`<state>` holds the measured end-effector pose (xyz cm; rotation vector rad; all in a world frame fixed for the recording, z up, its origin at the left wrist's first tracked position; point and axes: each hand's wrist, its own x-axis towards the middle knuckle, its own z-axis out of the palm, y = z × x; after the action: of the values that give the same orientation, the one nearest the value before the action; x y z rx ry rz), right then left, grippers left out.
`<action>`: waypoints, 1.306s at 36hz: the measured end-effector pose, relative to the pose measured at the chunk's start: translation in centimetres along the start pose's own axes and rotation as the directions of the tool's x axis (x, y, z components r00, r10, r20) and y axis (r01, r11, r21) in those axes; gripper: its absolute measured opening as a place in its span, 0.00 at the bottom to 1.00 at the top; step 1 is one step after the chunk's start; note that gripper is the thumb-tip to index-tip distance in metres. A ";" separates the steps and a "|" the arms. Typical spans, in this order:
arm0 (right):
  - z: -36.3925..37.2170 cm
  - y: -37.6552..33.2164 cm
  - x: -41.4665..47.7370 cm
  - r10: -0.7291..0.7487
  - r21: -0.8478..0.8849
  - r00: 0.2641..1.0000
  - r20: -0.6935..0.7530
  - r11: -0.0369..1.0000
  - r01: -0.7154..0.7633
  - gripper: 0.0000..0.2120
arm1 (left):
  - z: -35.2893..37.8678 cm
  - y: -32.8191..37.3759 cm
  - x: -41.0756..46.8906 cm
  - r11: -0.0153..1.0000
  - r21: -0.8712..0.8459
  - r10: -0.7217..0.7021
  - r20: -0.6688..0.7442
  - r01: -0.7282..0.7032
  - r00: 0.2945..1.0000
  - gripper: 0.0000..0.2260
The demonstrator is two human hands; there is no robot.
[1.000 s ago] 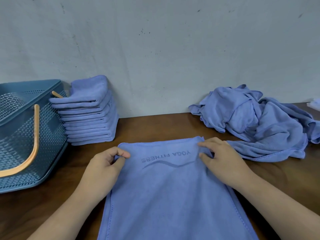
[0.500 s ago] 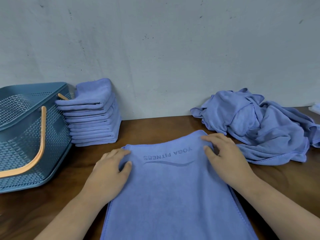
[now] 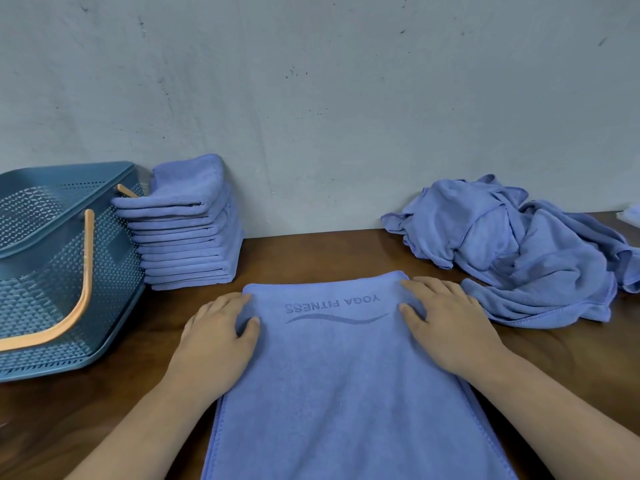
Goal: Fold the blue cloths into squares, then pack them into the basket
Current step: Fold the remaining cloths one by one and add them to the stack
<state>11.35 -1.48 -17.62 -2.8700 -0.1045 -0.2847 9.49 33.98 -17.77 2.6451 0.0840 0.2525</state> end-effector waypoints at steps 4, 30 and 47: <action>-0.3 0.5 -0.1 0.002 -0.020 0.998 -0.063 1.000 -0.003 0.24 | -0.4 -0.3 0.1 0.994 -0.104 -0.014 -0.017 0.012 1.000 0.23; -1.4 -1.4 -0.9 -0.097 -0.021 0.966 0.239 0.994 0.105 0.32 | -0.6 -0.3 0.1 0.984 0.171 0.081 -0.148 -0.055 0.986 0.19; -1.5 -5.4 -4.7 -0.191 0.013 0.859 0.475 0.978 0.211 0.51 | 0.5 3.8 -3.2 0.931 0.238 0.187 0.340 -0.277 0.922 0.34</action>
<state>5.95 3.10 -15.82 -2.9037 -0.4970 0.3951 6.53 30.04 -16.97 2.9441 -0.3281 -0.1159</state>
